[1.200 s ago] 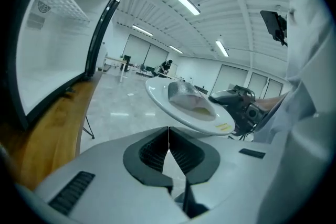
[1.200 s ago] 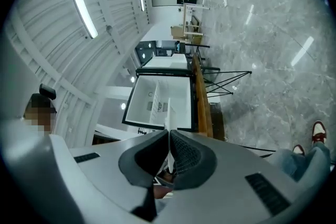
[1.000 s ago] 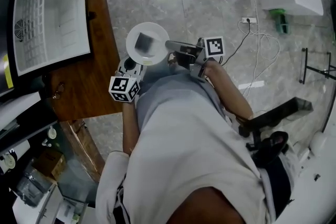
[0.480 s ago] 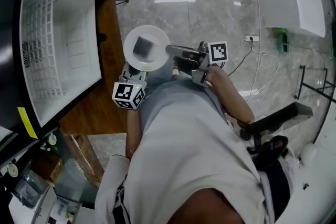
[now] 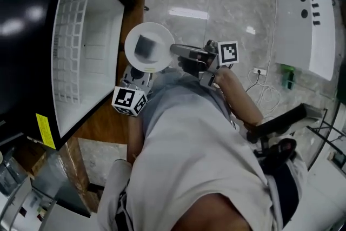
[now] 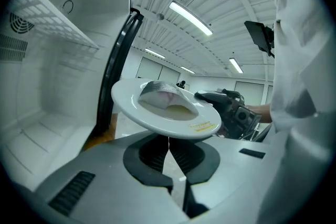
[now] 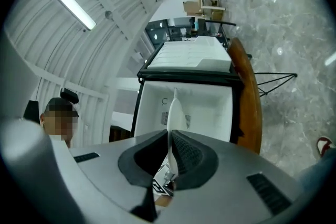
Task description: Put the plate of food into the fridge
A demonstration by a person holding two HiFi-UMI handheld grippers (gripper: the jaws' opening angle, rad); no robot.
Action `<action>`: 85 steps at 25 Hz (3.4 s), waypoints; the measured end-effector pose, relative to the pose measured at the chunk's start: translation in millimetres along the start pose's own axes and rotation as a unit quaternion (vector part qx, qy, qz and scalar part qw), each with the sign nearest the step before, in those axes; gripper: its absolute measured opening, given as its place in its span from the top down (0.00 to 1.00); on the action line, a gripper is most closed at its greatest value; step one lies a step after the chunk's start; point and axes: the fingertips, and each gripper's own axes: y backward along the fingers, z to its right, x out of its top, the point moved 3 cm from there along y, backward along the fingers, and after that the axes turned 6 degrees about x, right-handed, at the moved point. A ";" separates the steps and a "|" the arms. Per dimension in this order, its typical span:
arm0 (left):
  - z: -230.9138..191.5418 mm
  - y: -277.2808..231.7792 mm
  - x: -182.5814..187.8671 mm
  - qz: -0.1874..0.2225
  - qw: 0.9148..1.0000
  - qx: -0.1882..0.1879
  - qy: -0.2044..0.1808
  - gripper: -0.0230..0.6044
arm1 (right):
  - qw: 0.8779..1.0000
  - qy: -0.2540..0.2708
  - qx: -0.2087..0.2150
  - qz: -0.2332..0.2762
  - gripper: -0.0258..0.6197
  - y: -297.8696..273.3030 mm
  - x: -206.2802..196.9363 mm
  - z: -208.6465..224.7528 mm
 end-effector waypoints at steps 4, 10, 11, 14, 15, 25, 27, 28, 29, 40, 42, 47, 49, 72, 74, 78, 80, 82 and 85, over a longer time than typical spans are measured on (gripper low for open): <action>-20.2 22.5 32.4 0.028 0.998 0.046 -0.023 0.93 | 0.999 0.006 0.010 -0.050 0.92 -49.0 10.4 -10.3; -73.6 100.1 99.6 0.051 0.993 0.106 -0.024 0.93 | 0.991 -0.012 0.021 -0.128 0.92 -175.1 -4.3 -47.4; -94.6 123.1 116.4 0.059 0.991 0.121 -0.025 0.93 | 0.990 -0.016 0.024 -0.141 0.92 -211.1 -9.4 -53.3; -135.5 168.3 151.6 0.080 0.981 0.176 -0.026 0.93 | 0.983 -0.037 0.033 -0.175 0.92 -282.5 -16.3 -61.5; -141.0 174.9 156.9 0.085 0.977 0.193 -0.026 0.93 | 0.981 -0.047 0.036 -0.184 0.92 -293.3 -16.4 -61.5; -205.8 173.5 178.7 0.111 0.939 0.326 0.019 0.93 | 0.963 -0.130 0.022 -0.234 0.92 -380.1 22.9 -17.8; -205.1 166.9 173.0 0.108 0.934 0.340 0.023 0.93 | 0.962 -0.141 0.016 -0.233 0.92 -386.8 30.4 -7.8; -200.1 167.5 169.6 0.106 0.933 0.344 0.021 0.93 | 0.962 -0.144 0.012 -0.233 0.92 -387.3 29.5 -5.0; -193.5 169.5 167.6 0.105 0.932 0.346 0.017 0.93 | 0.962 -0.147 0.007 -0.231 0.92 -387.2 26.8 -3.2; -179.1 194.5 200.5 0.118 0.919 0.375 -0.043 0.93 | 0.950 -0.132 0.003 -0.283 0.92 -419.0 -13.9 -9.8; -185.2 198.9 202.3 0.126 0.911 0.392 -0.031 0.93 | 0.944 -0.115 0.012 -0.309 0.92 -417.4 -15.5 -13.3; -199.6 207.1 202.1 0.144 0.897 0.417 -0.006 0.93 | 0.916 -0.024 0.066 -0.395 0.91 -402.2 -27.2 -33.4; -201.9 201.3 202.6 0.141 0.897 0.418 -0.007 0.93 | 0.900 0.078 0.061 -0.424 0.90 -395.6 -32.3 -35.0; -170.3 218.9 171.0 0.162 0.805 0.570 0.027 0.93 | 0.749 0.537 0.140 -0.362 0.93 -410.9 -23.7 -46.5; -157.3 207.5 155.9 0.146 0.799 0.581 0.048 0.93 | 0.739 0.541 0.161 -0.368 0.93 -395.3 -26.9 -39.5; -131.0 187.4 125.7 0.141 0.790 0.592 0.071 0.93 | 0.720 0.548 0.168 -0.391 0.93 -364.5 -27.9 -17.3; -116.4 189.5 121.6 0.151 0.773 0.612 0.070 0.93 | 0.717 0.546 0.167 -0.400 0.93 -357.9 -29.4 -13.3; -108.1 189.0 120.3 0.162 0.756 0.631 0.067 0.93 | 0.714 0.548 0.163 -0.403 0.93 -354.9 -24.8 -8.5; -109.9 181.0 119.8 0.172 0.752 0.633 0.064 0.93 | 0.720 0.551 0.158 -0.390 0.93 -358.4 -11.9 -3.9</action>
